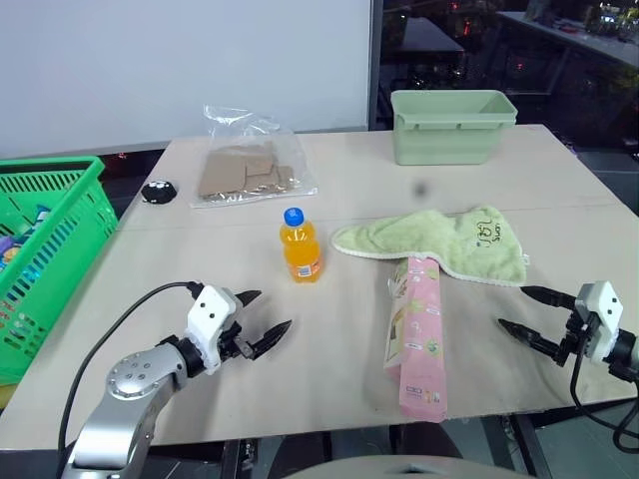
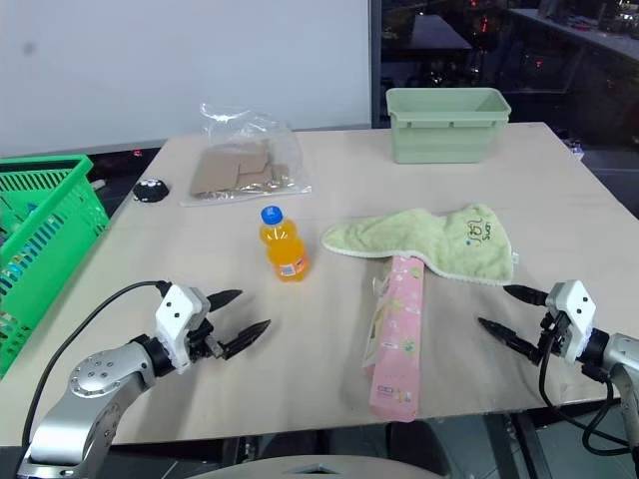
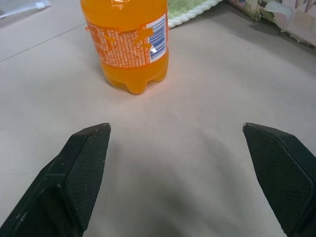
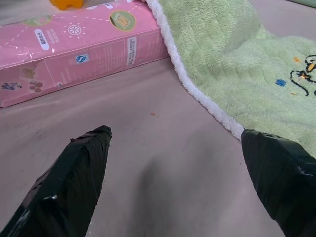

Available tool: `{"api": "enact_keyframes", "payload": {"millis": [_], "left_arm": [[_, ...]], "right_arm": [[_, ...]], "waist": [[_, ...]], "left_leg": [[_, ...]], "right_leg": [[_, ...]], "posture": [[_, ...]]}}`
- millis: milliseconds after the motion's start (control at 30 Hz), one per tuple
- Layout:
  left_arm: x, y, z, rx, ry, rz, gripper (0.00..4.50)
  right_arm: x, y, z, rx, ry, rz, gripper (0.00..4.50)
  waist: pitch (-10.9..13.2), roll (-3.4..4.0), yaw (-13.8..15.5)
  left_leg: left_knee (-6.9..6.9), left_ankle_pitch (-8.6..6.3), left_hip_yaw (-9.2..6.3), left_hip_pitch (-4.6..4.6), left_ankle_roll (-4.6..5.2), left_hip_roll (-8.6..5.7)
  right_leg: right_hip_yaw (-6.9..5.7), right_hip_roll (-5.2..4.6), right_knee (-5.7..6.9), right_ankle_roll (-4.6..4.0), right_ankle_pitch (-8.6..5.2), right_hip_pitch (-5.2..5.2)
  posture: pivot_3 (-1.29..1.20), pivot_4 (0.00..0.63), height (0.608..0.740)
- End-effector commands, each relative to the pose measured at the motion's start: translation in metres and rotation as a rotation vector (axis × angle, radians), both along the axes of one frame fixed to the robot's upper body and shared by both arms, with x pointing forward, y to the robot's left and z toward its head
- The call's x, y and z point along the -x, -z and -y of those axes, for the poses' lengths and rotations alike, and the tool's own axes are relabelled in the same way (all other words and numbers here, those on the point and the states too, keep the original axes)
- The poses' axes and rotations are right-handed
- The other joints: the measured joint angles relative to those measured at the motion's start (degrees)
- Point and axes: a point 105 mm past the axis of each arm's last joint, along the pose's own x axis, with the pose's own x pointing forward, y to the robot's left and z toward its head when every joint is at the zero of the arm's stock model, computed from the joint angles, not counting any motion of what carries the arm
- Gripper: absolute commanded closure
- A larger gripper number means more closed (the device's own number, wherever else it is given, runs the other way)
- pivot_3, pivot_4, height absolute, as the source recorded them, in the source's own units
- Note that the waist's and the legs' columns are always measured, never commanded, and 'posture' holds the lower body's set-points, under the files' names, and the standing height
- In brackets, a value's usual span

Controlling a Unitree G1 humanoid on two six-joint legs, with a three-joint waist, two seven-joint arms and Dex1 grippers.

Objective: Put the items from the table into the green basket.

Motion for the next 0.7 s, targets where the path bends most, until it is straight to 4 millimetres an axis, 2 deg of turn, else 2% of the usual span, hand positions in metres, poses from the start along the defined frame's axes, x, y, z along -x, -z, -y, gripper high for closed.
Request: {"api": "enact_keyframes", "payload": {"millis": [33, 367, 467, 567, 700], "left_arm": [[0.001, -0.013, 0.005, 0.007, 0.044, 0.034, 0.05], [0.009, -0.012, 0.009, 0.041, 0.057, 0.006, 0.05], [0.011, -0.019, 0.013, 0.071, 0.076, 0.02, 0.05], [0.013, -0.036, 0.023, 0.121, 0.142, 0.046, 0.05], [0.007, -0.064, 0.029, 0.15, 0.189, 0.09, 0.05]], "right_arm": [[-0.001, -0.012, 0.004, -0.002, -0.005, 0.032, 0.0], [-0.006, -0.013, 0.001, -0.009, -0.013, 0.02, 0.0], [-0.014, -0.016, 0.0, -0.005, 0.009, 0.028, 0.0], [-0.032, -0.02, 0.005, 0.039, 0.055, 0.04, 0.0], [-0.065, -0.044, -0.003, -0.027, 0.129, 0.091, 0.0]], "waist": [[0.0, 0.0, 0.0], [0.0, 0.0, 0.0], [0.0, 0.0, 0.1], [0.0, -0.03, 0.2], [0.0, 0.0, 0.1]], "left_leg": [[0.0, 0.0, 0.0, 0.0, 0.0, 0.0], [0.0, 0.0, 0.01, -0.01, 0.0, 0.0], [0.0, 0.0, 0.01, 0.0, 0.0, 0.0], [0.0, 0.0, 0.0, 0.0, 0.0, 0.0], [0.0, 0.0, 0.07, 0.01, 0.0, 0.0]], "right_leg": [[0.0, 0.0, 0.0, 0.0, 0.0, 0.0], [0.01, -0.01, 0.0, 0.0, 0.0, -0.01], [0.01, -0.01, 0.0, 0.0, 0.0, -0.01], [0.01, -0.01, 0.0, 0.0, 0.0, -0.01], [0.06, -0.02, 0.02, 0.0, 0.0, -0.02]], "posture": [[-0.06, 0.0, 0.74], [-0.05, 0.0, 0.74], [-0.04, 0.0, 0.74], [-0.04, 0.0, 0.74], [-0.04, 0.0, 0.74]]}}
